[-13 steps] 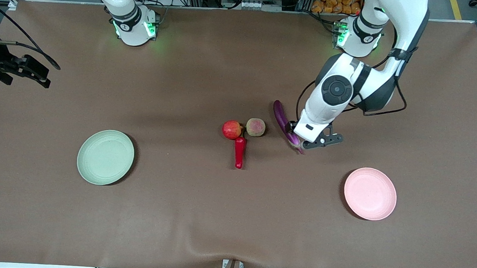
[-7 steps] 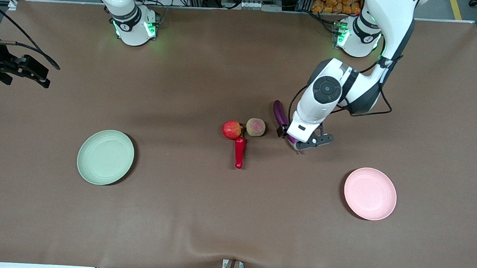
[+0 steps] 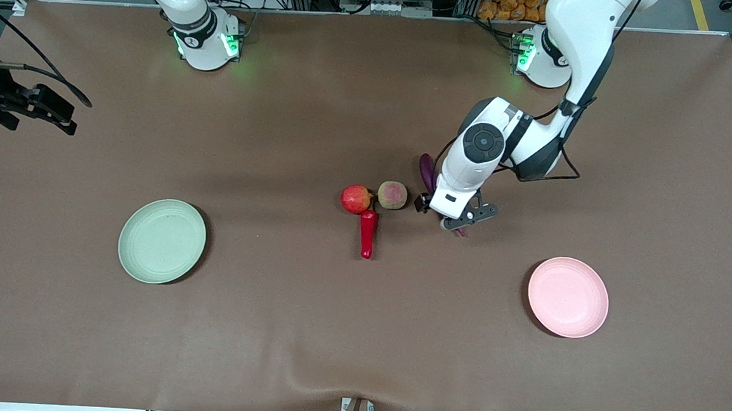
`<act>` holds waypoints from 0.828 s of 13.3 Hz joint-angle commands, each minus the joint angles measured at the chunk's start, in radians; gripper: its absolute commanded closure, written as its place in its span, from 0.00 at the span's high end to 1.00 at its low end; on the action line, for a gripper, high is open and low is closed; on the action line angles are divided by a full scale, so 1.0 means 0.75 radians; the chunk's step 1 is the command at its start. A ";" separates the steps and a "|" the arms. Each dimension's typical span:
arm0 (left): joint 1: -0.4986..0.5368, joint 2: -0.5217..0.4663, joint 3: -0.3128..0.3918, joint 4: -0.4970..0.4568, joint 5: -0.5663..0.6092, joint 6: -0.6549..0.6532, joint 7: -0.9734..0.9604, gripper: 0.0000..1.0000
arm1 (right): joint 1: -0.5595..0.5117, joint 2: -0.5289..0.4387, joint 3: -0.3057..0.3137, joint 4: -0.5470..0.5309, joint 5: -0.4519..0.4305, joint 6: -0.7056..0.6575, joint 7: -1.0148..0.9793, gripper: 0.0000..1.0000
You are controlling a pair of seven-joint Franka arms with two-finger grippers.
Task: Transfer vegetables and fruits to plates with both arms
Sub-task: 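Close the left gripper on the purple eggplant and lift it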
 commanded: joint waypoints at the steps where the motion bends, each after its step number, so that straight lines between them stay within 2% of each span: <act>1: -0.021 0.051 0.009 -0.019 0.029 0.073 -0.054 1.00 | -0.038 -0.041 0.022 -0.046 0.015 0.020 -0.020 1.00; 8: -0.064 0.099 0.011 -0.072 0.039 0.122 -0.187 1.00 | -0.038 -0.041 0.022 -0.046 0.015 0.017 -0.020 1.00; 9: -0.064 0.099 0.009 -0.078 0.039 0.120 -0.187 0.79 | -0.038 -0.043 0.022 -0.046 0.015 0.017 -0.020 1.00; 11: -0.074 0.103 0.011 -0.078 0.039 0.118 -0.187 0.28 | -0.038 -0.041 0.020 -0.046 0.015 0.017 -0.020 1.00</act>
